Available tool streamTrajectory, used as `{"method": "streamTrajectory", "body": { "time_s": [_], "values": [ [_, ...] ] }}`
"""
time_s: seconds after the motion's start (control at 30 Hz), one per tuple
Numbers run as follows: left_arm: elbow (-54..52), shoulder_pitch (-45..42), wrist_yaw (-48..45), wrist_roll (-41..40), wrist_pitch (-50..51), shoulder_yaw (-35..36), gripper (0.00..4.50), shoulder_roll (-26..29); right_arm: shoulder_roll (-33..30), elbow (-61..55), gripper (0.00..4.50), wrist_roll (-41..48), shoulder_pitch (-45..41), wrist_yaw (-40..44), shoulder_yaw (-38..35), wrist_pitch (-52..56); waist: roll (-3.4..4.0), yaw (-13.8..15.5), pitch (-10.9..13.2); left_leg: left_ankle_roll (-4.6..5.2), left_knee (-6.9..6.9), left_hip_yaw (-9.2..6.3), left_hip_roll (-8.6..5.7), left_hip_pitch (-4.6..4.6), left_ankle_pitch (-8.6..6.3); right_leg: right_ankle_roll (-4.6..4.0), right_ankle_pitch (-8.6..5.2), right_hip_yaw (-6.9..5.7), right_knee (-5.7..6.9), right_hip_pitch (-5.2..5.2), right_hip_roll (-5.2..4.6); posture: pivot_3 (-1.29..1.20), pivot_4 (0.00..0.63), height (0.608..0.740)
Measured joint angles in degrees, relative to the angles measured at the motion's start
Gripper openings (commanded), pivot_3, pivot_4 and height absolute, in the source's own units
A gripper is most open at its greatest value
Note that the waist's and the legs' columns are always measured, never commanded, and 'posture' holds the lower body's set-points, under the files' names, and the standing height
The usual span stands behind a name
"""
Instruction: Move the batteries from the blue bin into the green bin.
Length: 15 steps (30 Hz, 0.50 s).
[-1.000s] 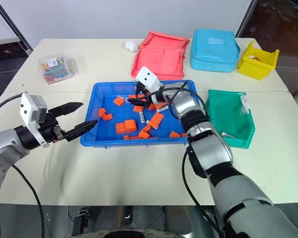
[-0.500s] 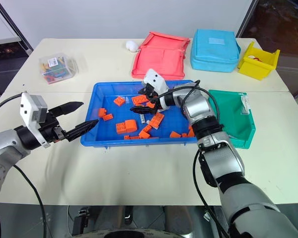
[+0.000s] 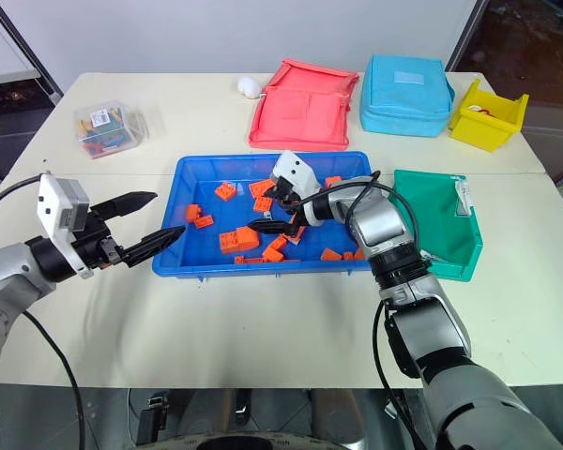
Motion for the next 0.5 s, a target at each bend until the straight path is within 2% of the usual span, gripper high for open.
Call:
{"method": "streamTrajectory", "body": {
  "time_s": [0.3, 0.5],
  "values": [
    [0.0, 0.0, 0.5, 0.2, 0.0, 0.0, 4.5, -0.1, -0.6, 2.2, 4.43, -1.9, -0.1, -0.7, 4.0, -0.5, 0.0, 0.0, 0.0, 0.0, 0.01, 0.01, 0.0, 0.0, 0.0, 0.0, 0.0, 0.0, -0.01, 0.01, 0.0, 0.0, 0.15, 0.74],
    [-0.2, 0.1, 1.1, 0.2, 0.0, 0.0, 4.5, -0.2, -0.7, 6.9, 4.43, -4.3, -3.4, -0.1, 6.4, -1.9, 0.0, 0.0, 0.0, 0.0, -0.01, 0.0, 0.01, 0.0, 0.0, 0.0, 0.0, 0.0, -0.01, -0.01, 0.01, 0.0, 0.15, 0.74]
  ]
}}
